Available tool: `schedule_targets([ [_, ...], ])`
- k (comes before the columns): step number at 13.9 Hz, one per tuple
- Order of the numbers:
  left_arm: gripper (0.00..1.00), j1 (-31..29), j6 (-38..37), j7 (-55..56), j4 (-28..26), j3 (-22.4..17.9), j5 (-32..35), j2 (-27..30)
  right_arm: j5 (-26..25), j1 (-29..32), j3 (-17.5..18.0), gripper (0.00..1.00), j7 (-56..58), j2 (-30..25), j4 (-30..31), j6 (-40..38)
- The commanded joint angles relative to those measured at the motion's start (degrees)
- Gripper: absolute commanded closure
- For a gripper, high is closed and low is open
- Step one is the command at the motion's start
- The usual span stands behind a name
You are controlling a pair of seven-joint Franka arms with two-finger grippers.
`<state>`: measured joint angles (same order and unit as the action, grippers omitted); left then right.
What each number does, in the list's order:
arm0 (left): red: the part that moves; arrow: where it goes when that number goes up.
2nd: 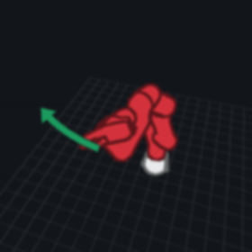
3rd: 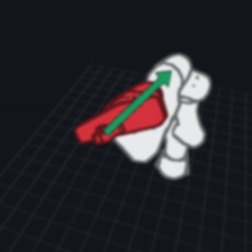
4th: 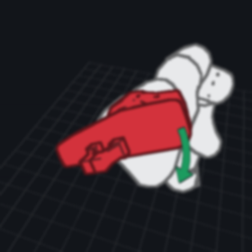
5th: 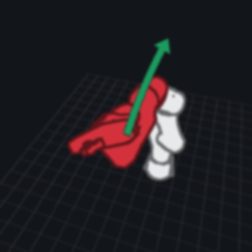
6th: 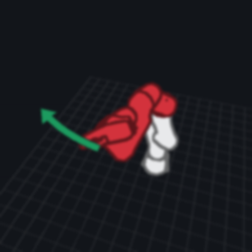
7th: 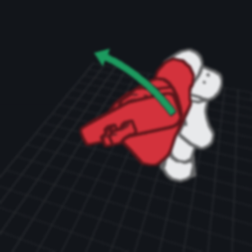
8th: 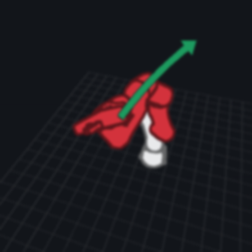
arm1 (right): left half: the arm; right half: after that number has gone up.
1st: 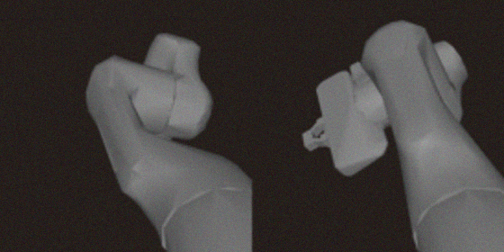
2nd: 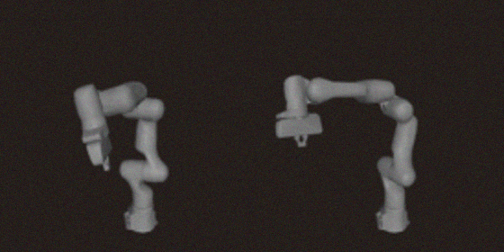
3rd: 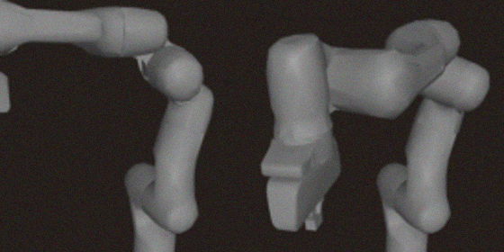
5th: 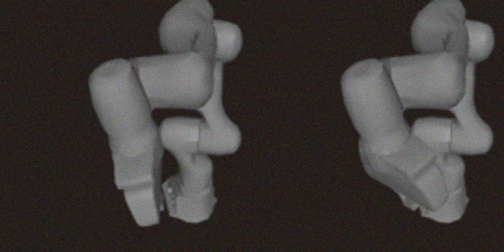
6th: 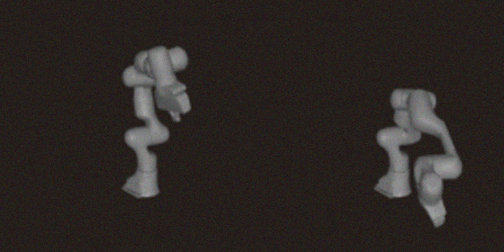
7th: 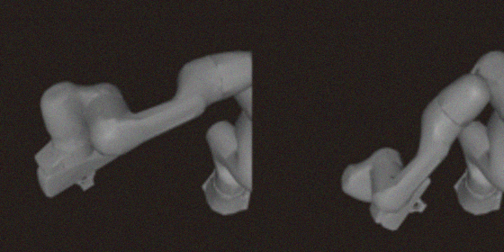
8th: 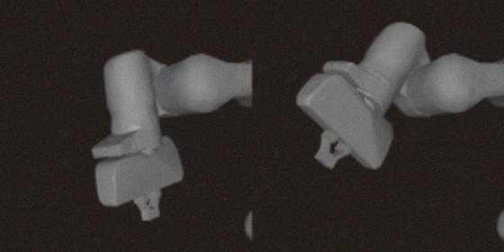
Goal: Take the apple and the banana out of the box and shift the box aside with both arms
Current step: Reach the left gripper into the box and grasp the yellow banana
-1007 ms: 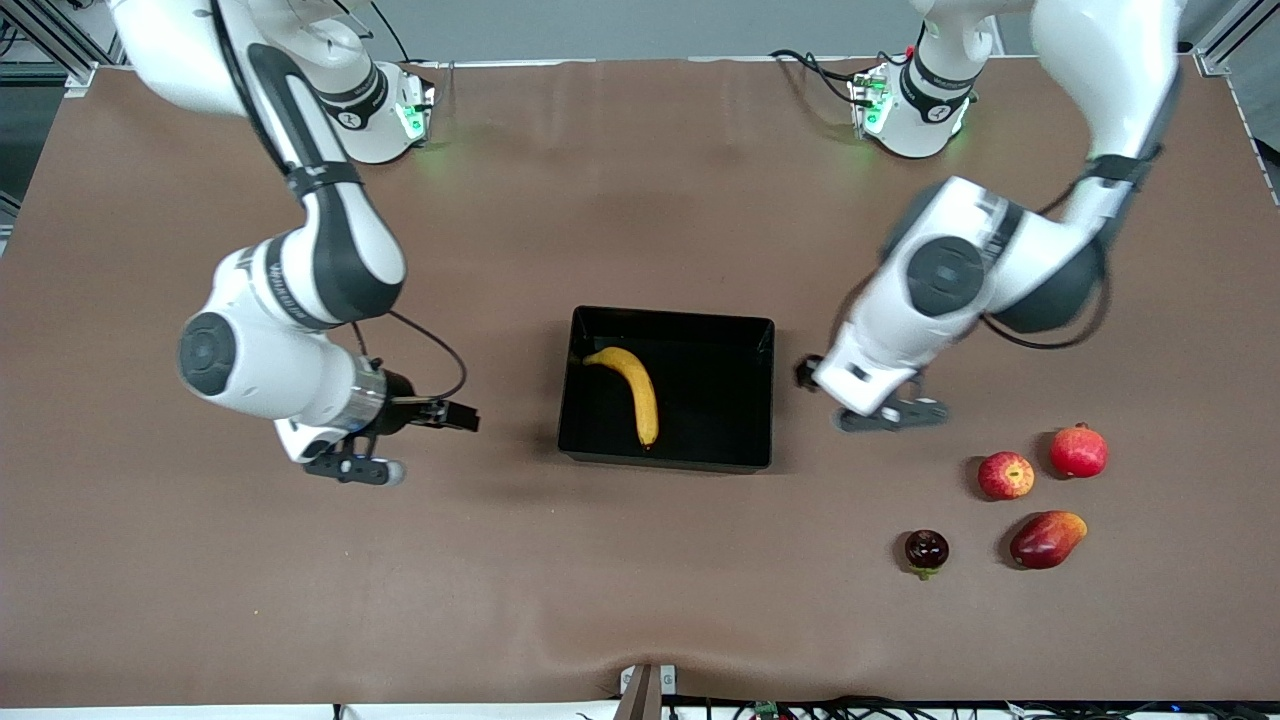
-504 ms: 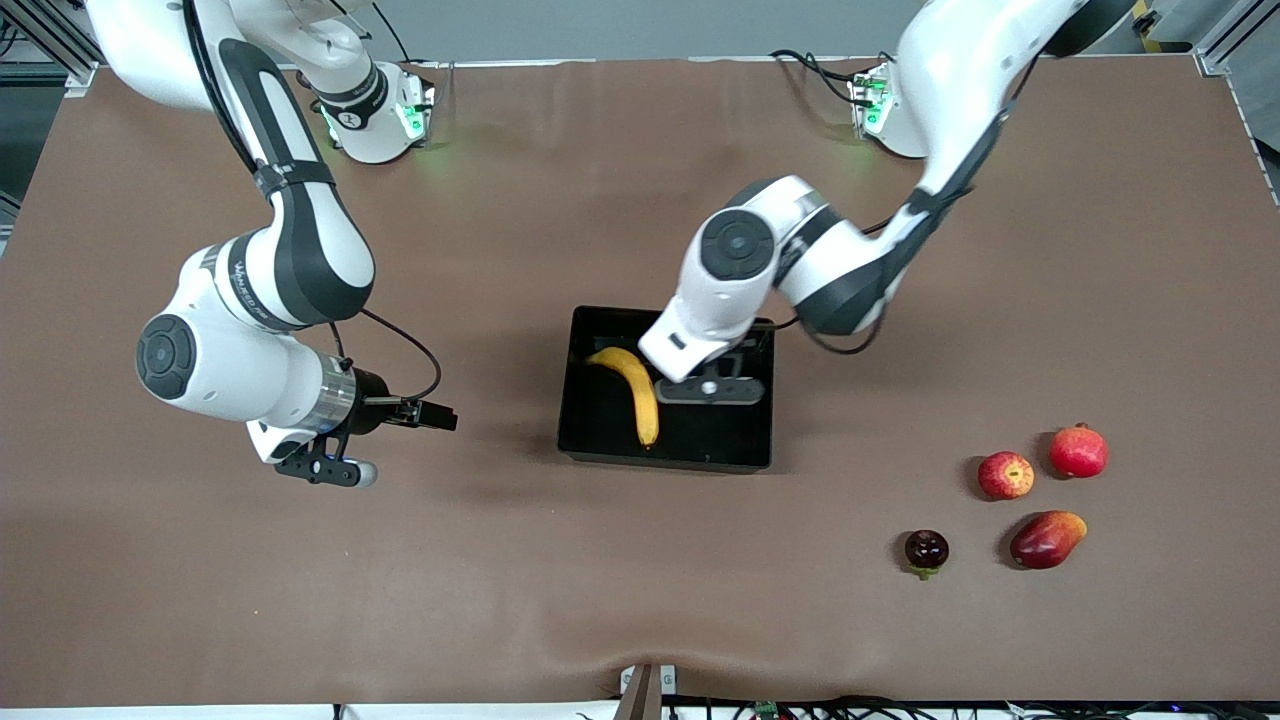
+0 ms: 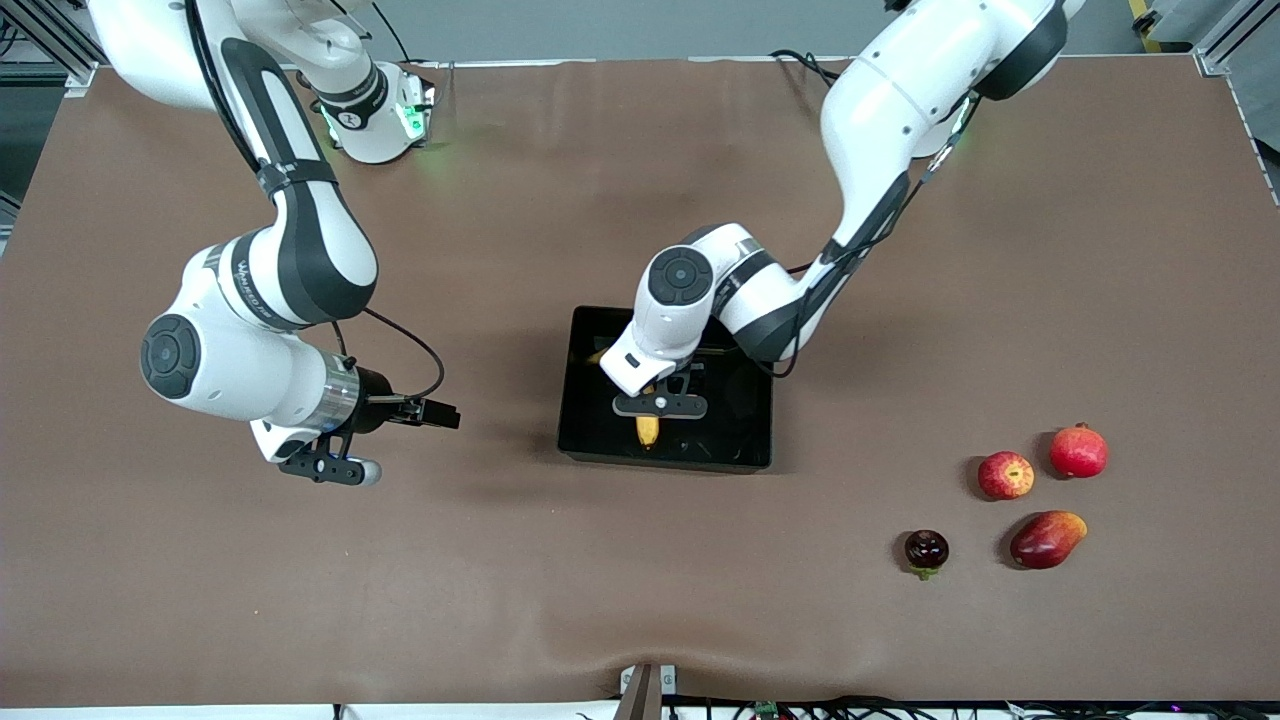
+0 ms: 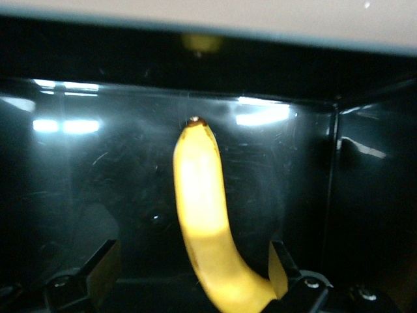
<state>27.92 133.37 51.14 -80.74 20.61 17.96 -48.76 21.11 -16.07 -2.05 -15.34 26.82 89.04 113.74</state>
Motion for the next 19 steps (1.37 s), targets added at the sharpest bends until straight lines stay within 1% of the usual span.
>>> schedule_targets([
  [1, 0.00, 3.4, 3.5, 3.3, 2.0, -3.0, 1.2, -3.1, 0.5, 0.2, 0.3, 0.00, 0.1, -1.0, 0.6, -0.4],
  [3, 0.00, 4.2, 6.8, 5.6, 3.3, -3.3, 1.3, -5.1, 0.5, 0.1, 0.3, 0.00, 0.1, -1.0, 0.6, -0.4],
  [4, 0.00, 5.3, 6.9, 6.5, 4.4, -3.4, 1.4, -6.3, 0.5, 0.1, 0.3, 0.00, 0.3, -1.0, 0.6, -0.4],
  [5, 0.00, 6.2, 6.9, 7.5, 5.2, -4.2, 1.4, -7.1, 0.5, 0.2, 0.3, 0.00, 0.4, -1.0, 0.6, -0.4],
  [7, 0.00, 9.0, 7.0, 10.3, 5.6, -7.1, 1.2, -7.7, 0.5, 0.1, 0.3, 0.00, 0.4, -1.0, 0.6, -0.4],
  [8, 0.11, 9.4, 7.0, 10.8, 5.6, -7.6, 1.1, -7.8, 0.5, 0.1, 0.3, 0.00, 0.4, -1.0, 0.6, -0.4],
  [11, 0.88, 10.2, 7.0, 11.9, 5.4, -7.8, 1.4, -7.8, 0.5, 0.1, 0.3, 0.00, 0.4, -1.0, 0.6, -0.4],
  [12, 1.00, 10.2, 6.7, 11.9, 5.4, -7.8, 1.4, -7.7, 0.5, 0.1, 0.3, 0.00, 0.4, -1.0, 0.6, -0.4],
  [15, 1.00, 10.1, 3.9, 12.0, 5.4, -7.9, 1.5, -5.5, 0.5, 0.1, 0.3, 0.00, 0.4, -1.0, 0.6, -0.4],
  [19, 1.00, 9.3, -3.4, 11.6, 5.4, -8.0, 1.5, 0.9, 0.5, 0.1, 0.3, 0.00, 0.4, -0.9, 0.7, -0.5],
])
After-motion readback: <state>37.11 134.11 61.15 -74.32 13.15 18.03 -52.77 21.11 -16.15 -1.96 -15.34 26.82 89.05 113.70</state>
